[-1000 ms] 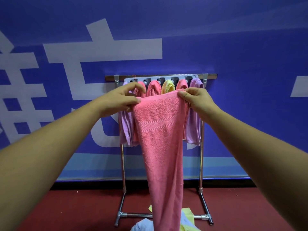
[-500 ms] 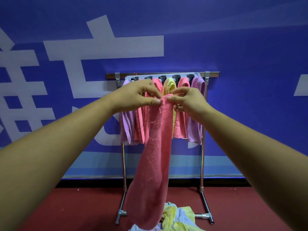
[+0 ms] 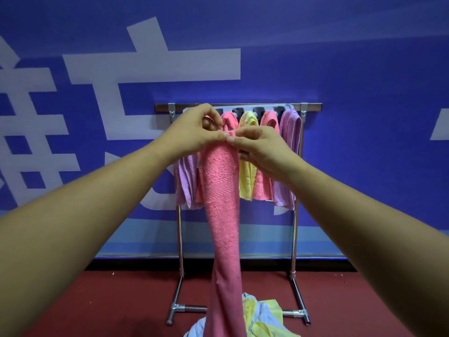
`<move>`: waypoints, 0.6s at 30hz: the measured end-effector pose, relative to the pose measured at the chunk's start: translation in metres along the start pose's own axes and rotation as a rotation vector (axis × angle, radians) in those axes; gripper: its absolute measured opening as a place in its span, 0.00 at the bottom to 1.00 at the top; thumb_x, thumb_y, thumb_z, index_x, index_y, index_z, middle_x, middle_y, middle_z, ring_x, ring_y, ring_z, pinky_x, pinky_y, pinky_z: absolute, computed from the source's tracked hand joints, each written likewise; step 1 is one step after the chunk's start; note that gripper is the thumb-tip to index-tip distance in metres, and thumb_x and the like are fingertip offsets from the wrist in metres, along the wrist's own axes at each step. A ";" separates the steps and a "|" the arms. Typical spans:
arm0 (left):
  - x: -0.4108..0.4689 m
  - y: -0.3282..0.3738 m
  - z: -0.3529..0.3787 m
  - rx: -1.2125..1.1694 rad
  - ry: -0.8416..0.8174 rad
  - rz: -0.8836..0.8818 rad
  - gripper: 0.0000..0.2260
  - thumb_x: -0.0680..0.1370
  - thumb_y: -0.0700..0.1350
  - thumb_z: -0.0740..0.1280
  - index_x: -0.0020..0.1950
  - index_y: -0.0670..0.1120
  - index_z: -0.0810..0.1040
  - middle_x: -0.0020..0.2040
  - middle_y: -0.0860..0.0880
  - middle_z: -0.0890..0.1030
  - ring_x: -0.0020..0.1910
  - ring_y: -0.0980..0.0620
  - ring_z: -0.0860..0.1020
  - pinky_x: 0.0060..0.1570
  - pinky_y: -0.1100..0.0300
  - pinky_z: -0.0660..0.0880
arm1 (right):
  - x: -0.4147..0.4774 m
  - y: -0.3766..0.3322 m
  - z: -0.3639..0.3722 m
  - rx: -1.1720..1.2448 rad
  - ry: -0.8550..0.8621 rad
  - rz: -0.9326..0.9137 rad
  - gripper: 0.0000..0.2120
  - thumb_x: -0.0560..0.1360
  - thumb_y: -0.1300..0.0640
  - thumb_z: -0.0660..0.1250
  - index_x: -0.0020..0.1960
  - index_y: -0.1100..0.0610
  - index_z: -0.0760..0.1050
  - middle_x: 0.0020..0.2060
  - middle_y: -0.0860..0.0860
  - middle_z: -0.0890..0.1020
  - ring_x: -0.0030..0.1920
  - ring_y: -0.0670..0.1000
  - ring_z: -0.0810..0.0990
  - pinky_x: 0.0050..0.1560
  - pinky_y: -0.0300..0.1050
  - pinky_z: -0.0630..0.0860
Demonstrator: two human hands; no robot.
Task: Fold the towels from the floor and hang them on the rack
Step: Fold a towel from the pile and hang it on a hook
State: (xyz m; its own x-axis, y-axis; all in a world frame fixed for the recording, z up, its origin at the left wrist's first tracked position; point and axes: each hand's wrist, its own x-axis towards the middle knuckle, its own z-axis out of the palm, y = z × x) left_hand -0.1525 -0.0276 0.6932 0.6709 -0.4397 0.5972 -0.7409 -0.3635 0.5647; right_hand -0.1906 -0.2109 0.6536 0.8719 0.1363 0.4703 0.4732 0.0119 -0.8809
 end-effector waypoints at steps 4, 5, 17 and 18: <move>-0.007 0.001 -0.005 -0.027 -0.101 -0.066 0.05 0.74 0.48 0.74 0.44 0.47 0.82 0.43 0.48 0.82 0.46 0.55 0.79 0.52 0.57 0.76 | 0.001 0.000 -0.002 -0.034 0.061 -0.010 0.07 0.77 0.65 0.69 0.53 0.66 0.81 0.46 0.57 0.84 0.47 0.51 0.83 0.47 0.42 0.81; -0.008 -0.001 -0.007 0.021 -0.182 -0.075 0.08 0.74 0.51 0.74 0.42 0.48 0.84 0.42 0.49 0.81 0.45 0.56 0.78 0.51 0.58 0.74 | 0.001 -0.001 -0.004 -0.007 0.074 -0.001 0.05 0.76 0.65 0.69 0.51 0.65 0.82 0.45 0.57 0.84 0.47 0.52 0.83 0.48 0.44 0.81; -0.019 -0.010 -0.006 -0.007 -0.153 -0.093 0.09 0.78 0.50 0.70 0.42 0.45 0.80 0.37 0.50 0.78 0.36 0.57 0.75 0.44 0.59 0.75 | -0.014 0.007 -0.013 -0.178 0.249 0.014 0.03 0.76 0.61 0.72 0.45 0.60 0.82 0.42 0.53 0.83 0.44 0.50 0.79 0.46 0.44 0.76; -0.018 -0.009 -0.007 -0.228 -0.132 -0.128 0.08 0.78 0.48 0.70 0.41 0.46 0.79 0.37 0.47 0.77 0.37 0.53 0.75 0.45 0.58 0.77 | -0.012 0.004 -0.012 -0.055 0.237 0.010 0.03 0.76 0.62 0.71 0.44 0.59 0.81 0.41 0.53 0.83 0.43 0.50 0.79 0.46 0.44 0.76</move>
State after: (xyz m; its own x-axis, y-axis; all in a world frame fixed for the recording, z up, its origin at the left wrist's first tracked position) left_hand -0.1580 -0.0110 0.6810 0.7373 -0.5106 0.4423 -0.6145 -0.2352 0.7530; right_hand -0.1983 -0.2248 0.6453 0.8786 -0.1001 0.4669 0.4650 -0.0432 -0.8843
